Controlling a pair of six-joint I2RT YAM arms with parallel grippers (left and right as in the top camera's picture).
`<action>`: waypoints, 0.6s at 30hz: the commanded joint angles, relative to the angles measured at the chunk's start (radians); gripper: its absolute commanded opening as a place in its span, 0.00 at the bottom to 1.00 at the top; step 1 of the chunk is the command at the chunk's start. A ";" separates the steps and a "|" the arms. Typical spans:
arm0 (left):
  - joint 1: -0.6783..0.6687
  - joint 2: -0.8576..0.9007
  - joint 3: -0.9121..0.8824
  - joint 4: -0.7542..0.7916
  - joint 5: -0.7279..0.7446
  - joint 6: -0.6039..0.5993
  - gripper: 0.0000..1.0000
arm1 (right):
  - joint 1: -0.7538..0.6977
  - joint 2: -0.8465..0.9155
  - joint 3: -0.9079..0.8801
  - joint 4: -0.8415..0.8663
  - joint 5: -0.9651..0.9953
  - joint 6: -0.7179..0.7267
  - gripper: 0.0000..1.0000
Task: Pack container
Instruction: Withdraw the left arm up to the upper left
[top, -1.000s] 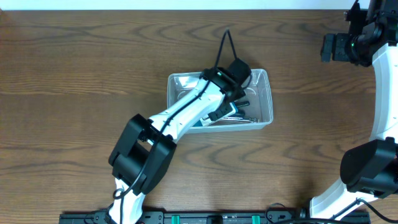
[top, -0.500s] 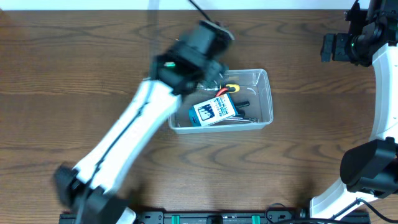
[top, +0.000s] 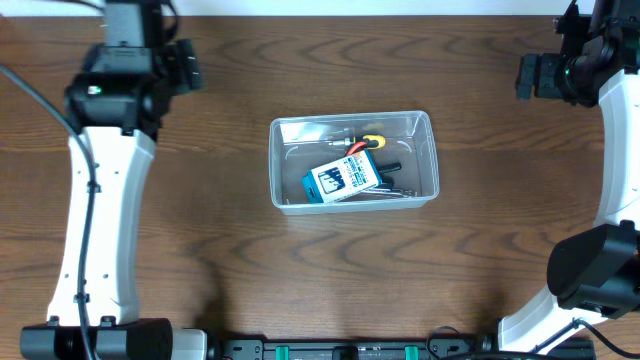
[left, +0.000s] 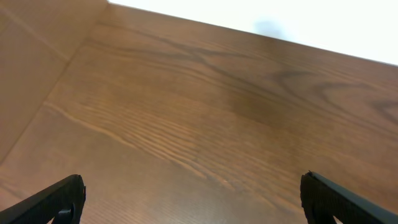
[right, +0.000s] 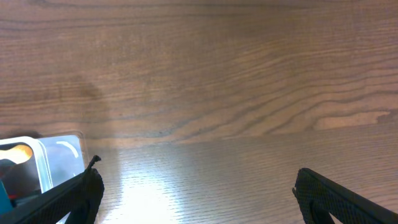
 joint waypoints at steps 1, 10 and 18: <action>0.031 0.006 -0.003 -0.002 0.027 -0.045 0.98 | 0.004 0.008 0.000 -0.001 -0.002 -0.010 0.99; 0.046 0.006 -0.003 -0.003 0.026 -0.045 0.98 | 0.004 0.008 0.000 -0.001 -0.002 -0.010 0.99; 0.046 0.006 -0.003 -0.003 0.027 -0.045 0.98 | 0.004 0.008 0.000 -0.001 -0.002 -0.010 0.99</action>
